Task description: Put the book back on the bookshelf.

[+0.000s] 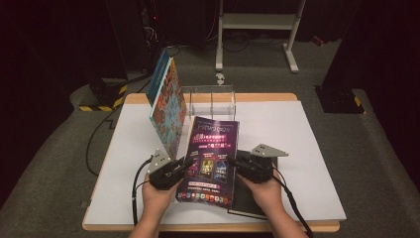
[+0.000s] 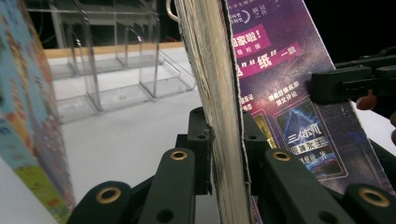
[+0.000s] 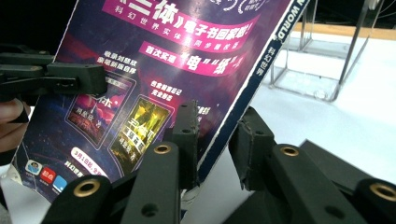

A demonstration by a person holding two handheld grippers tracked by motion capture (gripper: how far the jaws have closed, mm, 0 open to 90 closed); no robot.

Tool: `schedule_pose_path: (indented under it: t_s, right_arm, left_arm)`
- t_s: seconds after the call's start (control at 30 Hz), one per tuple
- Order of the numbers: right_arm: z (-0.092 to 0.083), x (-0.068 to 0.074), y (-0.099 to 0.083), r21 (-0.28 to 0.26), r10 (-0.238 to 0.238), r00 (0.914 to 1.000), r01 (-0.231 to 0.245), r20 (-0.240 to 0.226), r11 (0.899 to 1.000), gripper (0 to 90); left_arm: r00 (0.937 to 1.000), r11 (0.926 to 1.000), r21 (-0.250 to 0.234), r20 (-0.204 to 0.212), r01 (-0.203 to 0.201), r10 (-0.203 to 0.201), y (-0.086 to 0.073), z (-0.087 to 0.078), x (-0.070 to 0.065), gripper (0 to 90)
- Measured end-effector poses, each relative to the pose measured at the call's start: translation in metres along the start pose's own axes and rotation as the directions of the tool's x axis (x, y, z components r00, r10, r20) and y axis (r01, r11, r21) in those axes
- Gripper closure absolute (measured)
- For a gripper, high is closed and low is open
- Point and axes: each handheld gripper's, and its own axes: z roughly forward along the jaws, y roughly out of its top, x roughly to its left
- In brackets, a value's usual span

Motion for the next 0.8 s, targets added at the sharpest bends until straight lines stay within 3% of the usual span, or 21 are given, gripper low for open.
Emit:
schedule_pose_path:
  t_s: [0.47,0.8]
  right_arm:
    - [0.025,-0.003,0.017,-0.041,-0.001,0.9995,0.002,0.032,0.999,76.5]
    - [0.03,-0.007,0.026,-0.075,-0.01,0.9974,0.015,0.071,0.997,77.5]
  left_arm:
    - [0.9978,0.9941,-0.096,-0.046,-0.052,0.047,0.007,0.014,0.005,80.5]
    - [0.9934,0.986,-0.128,-0.056,-0.107,0.1,0.008,0.027,0.005,80.5]
